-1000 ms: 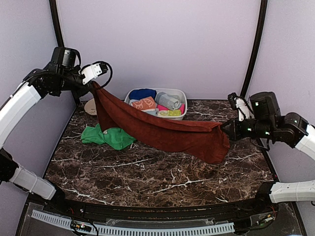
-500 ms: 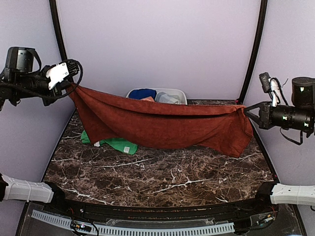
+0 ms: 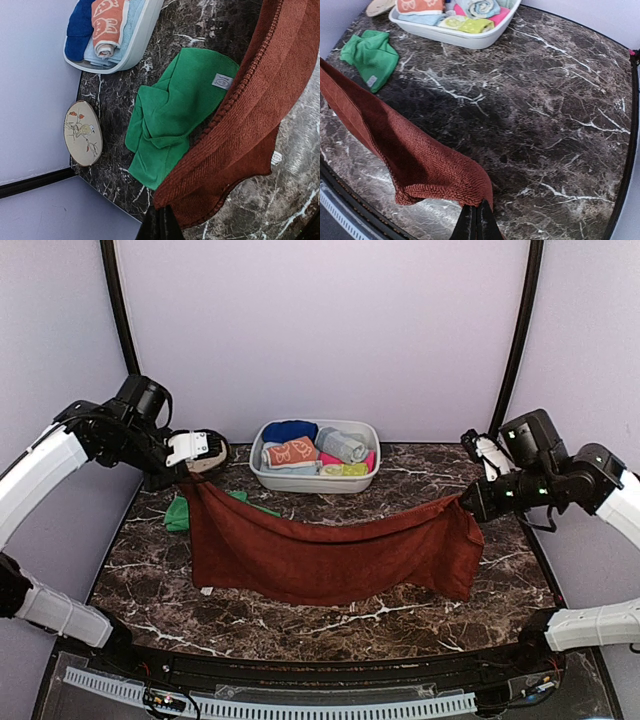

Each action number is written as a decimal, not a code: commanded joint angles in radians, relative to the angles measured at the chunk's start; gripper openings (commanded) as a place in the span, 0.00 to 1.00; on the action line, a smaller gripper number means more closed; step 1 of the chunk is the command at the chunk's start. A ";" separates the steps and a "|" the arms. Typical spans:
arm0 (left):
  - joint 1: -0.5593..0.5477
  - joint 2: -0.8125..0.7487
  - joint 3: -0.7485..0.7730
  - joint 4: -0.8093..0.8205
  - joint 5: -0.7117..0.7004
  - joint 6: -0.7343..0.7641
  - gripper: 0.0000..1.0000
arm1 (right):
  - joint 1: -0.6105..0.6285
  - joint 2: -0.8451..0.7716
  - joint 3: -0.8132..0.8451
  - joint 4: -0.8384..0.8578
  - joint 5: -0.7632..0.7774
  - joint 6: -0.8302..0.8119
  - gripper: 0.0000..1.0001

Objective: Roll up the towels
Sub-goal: Flatten out the towel at the center of the board, then pick up the towel from the center of the board, then smooth out the towel at the center of the board, then fold the towel at the center of the board.

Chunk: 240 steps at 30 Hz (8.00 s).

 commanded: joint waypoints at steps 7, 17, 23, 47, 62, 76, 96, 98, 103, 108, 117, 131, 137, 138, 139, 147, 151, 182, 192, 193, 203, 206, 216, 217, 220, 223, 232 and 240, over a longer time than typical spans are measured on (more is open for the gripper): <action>0.007 0.142 0.212 0.256 -0.154 0.089 0.00 | -0.267 0.141 0.179 0.071 -0.023 -0.247 0.00; 0.007 -0.083 -0.386 0.189 0.029 0.036 0.00 | -0.167 0.089 -0.066 0.090 -0.221 -0.115 0.00; 0.007 -0.094 -0.592 0.146 0.049 0.034 0.00 | 0.023 0.138 -0.198 0.066 -0.308 0.034 0.09; 0.009 -0.214 -0.673 0.079 0.022 0.072 0.31 | -0.228 0.339 -0.228 0.275 -0.071 0.135 0.75; 0.225 0.377 -0.058 0.315 0.190 -0.154 0.34 | -0.321 0.595 -0.336 0.483 -0.101 0.106 0.61; 0.286 0.830 0.377 0.058 0.550 -0.387 0.34 | -0.349 0.638 -0.337 0.547 -0.131 0.074 0.19; 0.286 0.905 0.366 0.105 0.622 -0.483 0.00 | -0.378 0.657 -0.219 0.485 -0.132 -0.006 0.00; 0.288 0.903 0.387 0.090 0.633 -0.483 0.00 | -0.382 0.657 -0.213 0.479 -0.132 -0.011 0.00; 0.288 0.892 0.421 0.050 0.643 -0.478 0.00 | -0.399 0.603 -0.195 0.454 -0.129 -0.028 0.00; 0.297 0.819 0.398 0.049 0.621 -0.461 0.00 | -0.418 0.571 -0.176 0.431 -0.134 -0.045 0.00; 0.313 0.584 0.275 0.039 0.568 -0.367 0.00 | -0.423 0.497 -0.152 0.385 -0.163 -0.058 0.00; 0.312 0.192 0.223 -0.123 0.530 -0.251 0.00 | -0.422 0.177 -0.105 0.198 -0.207 -0.052 0.00; 0.312 0.021 0.240 -0.235 0.508 -0.199 0.00 | -0.422 0.027 -0.051 0.053 -0.239 -0.041 0.00; 0.312 -0.004 0.242 -0.251 0.505 -0.191 0.00 | -0.422 0.007 -0.044 0.033 -0.239 -0.039 0.00; 0.312 -0.033 0.243 -0.269 0.506 -0.183 0.00 | -0.422 -0.011 -0.036 0.013 -0.238 -0.037 0.00; 0.312 -0.188 0.302 -0.382 0.480 -0.119 0.00 | -0.421 -0.092 0.102 -0.163 -0.219 -0.034 0.00; 0.312 -0.213 0.308 -0.412 0.474 -0.100 0.00 | -0.421 -0.088 0.159 -0.210 -0.211 -0.033 0.00; 0.312 0.217 -0.367 0.535 0.307 -0.241 0.00 | -0.423 0.520 -0.065 0.407 -0.144 -0.081 0.00; 0.318 0.112 -0.466 0.536 0.278 -0.170 0.00 | -0.422 0.472 -0.113 0.354 -0.091 -0.057 0.00; 0.318 0.096 -0.476 0.531 0.282 -0.164 0.00 | -0.422 0.456 -0.128 0.347 -0.087 -0.053 0.00; 0.318 -0.029 -0.534 0.429 0.381 -0.129 0.00 | -0.411 0.288 -0.265 0.313 -0.096 0.073 0.00; 0.318 -0.059 -0.572 0.403 0.408 -0.111 0.00 | -0.396 0.251 -0.292 0.297 -0.097 0.111 0.00; 0.317 -0.145 -0.634 0.297 0.457 -0.030 0.00 | -0.323 0.194 -0.366 0.253 -0.067 0.221 0.00; 0.318 -0.151 -0.637 0.291 0.455 -0.025 0.00 | -0.316 0.189 -0.369 0.250 -0.067 0.232 0.00; 0.317 -0.172 -0.655 0.281 0.448 -0.009 0.00 | -0.295 0.176 -0.371 0.246 -0.061 0.268 0.00; 0.318 -0.193 -0.678 0.282 0.436 0.006 0.00 | -0.276 0.165 -0.376 0.226 -0.035 0.291 0.00; 0.317 -0.237 -0.756 0.300 0.374 0.046 0.00 | -0.262 0.066 -0.472 0.206 -0.018 0.374 0.00; 0.318 -0.255 -0.781 0.297 0.347 0.064 0.00 | -0.231 0.005 -0.521 0.179 -0.001 0.440 0.00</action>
